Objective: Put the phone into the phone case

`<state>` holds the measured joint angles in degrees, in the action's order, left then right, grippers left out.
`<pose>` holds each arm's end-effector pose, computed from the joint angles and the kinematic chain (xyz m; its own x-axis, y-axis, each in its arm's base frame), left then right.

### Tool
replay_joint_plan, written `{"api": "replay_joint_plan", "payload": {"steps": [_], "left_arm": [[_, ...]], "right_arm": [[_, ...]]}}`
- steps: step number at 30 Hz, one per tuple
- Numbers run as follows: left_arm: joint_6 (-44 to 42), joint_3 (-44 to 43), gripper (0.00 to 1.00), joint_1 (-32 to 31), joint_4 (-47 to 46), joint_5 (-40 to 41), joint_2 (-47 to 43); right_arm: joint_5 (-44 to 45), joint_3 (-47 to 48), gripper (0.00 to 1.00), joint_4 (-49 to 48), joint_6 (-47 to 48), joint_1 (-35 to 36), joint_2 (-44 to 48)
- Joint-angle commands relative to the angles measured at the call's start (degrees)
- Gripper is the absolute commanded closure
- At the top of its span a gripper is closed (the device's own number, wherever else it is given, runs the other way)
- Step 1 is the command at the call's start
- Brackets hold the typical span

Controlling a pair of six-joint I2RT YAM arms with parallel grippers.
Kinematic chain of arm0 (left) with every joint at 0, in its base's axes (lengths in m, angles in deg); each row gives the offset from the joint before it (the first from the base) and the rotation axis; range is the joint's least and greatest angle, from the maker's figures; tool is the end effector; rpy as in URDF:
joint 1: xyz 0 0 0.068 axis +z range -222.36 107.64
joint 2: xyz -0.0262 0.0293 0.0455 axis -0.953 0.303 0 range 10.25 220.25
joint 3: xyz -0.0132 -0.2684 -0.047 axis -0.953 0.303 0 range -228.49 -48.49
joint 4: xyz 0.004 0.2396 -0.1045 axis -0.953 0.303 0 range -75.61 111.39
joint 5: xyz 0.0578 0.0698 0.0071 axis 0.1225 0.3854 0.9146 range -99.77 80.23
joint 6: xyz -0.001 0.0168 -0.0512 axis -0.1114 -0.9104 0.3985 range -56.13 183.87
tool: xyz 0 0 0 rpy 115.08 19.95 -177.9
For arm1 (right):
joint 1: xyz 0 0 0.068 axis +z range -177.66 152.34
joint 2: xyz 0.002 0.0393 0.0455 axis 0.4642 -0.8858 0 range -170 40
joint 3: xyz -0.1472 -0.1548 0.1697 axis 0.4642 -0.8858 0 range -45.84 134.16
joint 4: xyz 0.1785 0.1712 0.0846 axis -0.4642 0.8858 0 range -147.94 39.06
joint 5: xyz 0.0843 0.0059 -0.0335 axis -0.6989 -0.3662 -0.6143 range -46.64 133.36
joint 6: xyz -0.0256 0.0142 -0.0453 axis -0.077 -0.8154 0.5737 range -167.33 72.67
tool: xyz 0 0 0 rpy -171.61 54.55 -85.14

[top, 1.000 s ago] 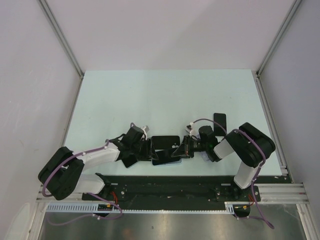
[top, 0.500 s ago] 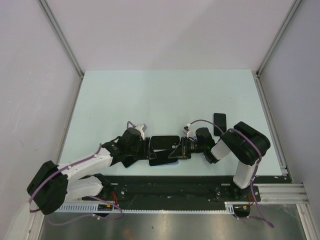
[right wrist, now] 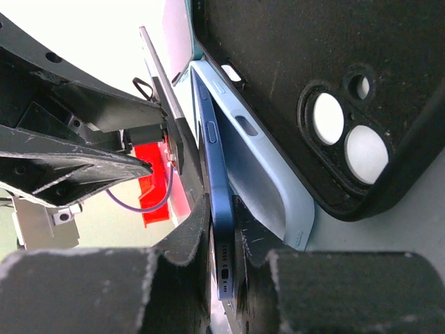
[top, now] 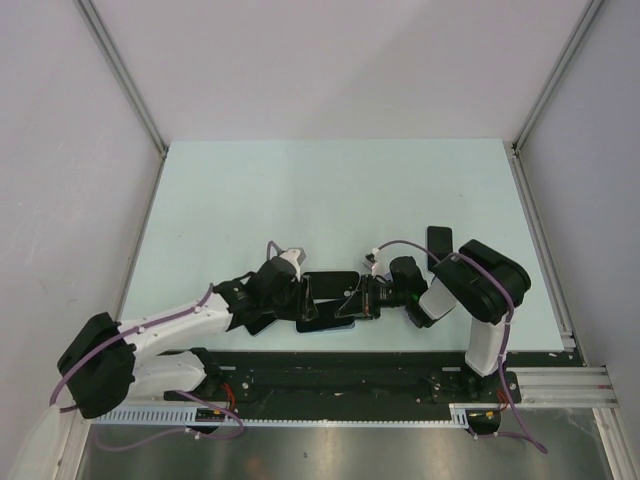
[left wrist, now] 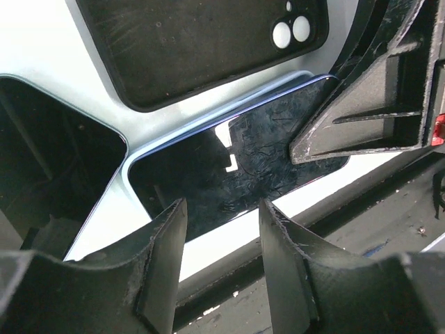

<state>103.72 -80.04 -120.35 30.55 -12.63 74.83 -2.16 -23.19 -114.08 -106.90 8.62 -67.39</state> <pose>0.1434 -0.1619 0.1858 -0.8784 0.0189 -0.4775 0.2618 0.8550 -0.4477 0.2010 0.1790 0.0797 -0.9884 0.0240 -0.1502 -0.1331 0.3427 0.9300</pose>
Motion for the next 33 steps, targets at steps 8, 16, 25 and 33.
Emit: {"api": "replay_joint_plan", "payload": {"steps": [8, 16, 25, 33], "left_arm": [[-1.7, -3.6, 0.52, -1.6, 0.4, 1.2, 6.6], [-2.2, -3.9, 0.54, -1.8, 0.3, 0.3, 10.8], [-2.3, -4.4, 0.57, -2.1, 0.4, -0.4, 14.1], [-2.5, -4.7, 0.58, -2.3, 0.4, -0.5, 15.1]], "right_arm": [[6.8, -0.7, 0.96, 15.3, 6.5, 3.5, -2.4], [12.2, 1.6, 0.91, 28.4, 12.4, 4.3, 1.0], [26.6, 10.1, 0.83, 51.6, 20.7, 9.4, 4.4], [34.5, 15.5, 0.57, 65.4, 22.5, 12.9, 4.5]]}}
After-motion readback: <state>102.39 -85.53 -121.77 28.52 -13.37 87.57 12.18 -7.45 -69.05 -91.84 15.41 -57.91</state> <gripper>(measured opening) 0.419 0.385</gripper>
